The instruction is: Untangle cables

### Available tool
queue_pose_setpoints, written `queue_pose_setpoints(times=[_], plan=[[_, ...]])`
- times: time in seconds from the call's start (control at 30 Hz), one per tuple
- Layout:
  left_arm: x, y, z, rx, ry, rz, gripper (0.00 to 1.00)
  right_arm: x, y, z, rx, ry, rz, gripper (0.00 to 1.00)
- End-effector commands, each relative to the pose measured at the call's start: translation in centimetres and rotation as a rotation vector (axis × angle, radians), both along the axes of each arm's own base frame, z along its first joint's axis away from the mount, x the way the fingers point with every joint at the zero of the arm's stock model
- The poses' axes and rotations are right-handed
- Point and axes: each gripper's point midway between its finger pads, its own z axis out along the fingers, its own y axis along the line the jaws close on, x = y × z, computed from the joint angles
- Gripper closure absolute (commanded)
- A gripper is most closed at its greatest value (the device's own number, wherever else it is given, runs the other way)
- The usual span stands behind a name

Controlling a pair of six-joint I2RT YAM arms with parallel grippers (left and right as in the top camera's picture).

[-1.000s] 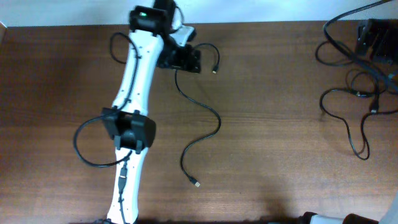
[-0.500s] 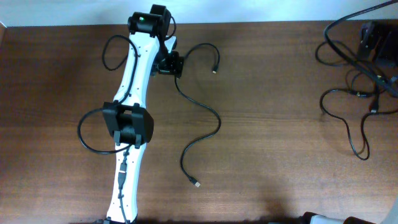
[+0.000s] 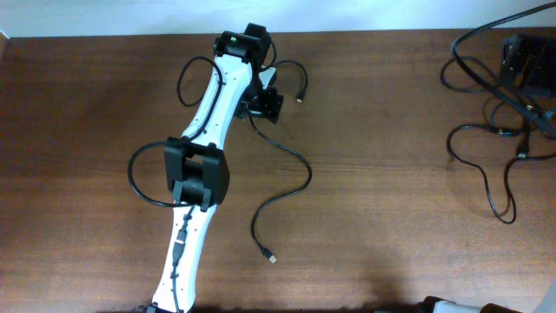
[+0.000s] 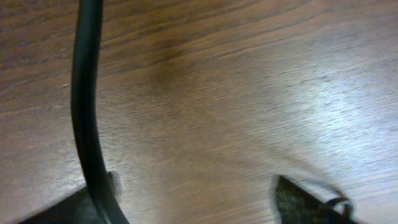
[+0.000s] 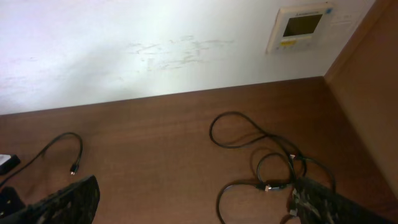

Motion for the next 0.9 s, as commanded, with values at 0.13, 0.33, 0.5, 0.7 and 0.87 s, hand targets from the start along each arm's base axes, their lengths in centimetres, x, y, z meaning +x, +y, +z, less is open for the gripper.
queue_pose_setpoints(times=[0.13,0.33,0.5,0.7,0.87], plan=[[1.8,-6.5,5.3,-0.361,-0.126,-0.126,1.00,-1.3,-0.1,2.1,-0.037,-0.056,-0.026,0.88],[4.5,-14.0,28.2,-0.925,-0.638,-0.227,1.00,-6.2,-2.1,9.6,-0.169,-0.222,-0.207,0.96],[-2.3,-26.3,39.3,-1.327,-0.812,-0.451,1.00,-7.3,-2.0,9.6,-0.169,-0.211,-0.220,0.96],[-12.0,-35.6,45.1,-1.519,-0.987,-0.536,1.00,-10.6,-2.0,11.4,-0.199,-0.266,-0.271,0.96],[-14.6,-37.1,47.1,-1.617,-0.990,-0.496,1.00,-14.2,-1.6,13.3,-0.224,-0.338,-0.312,0.96]])
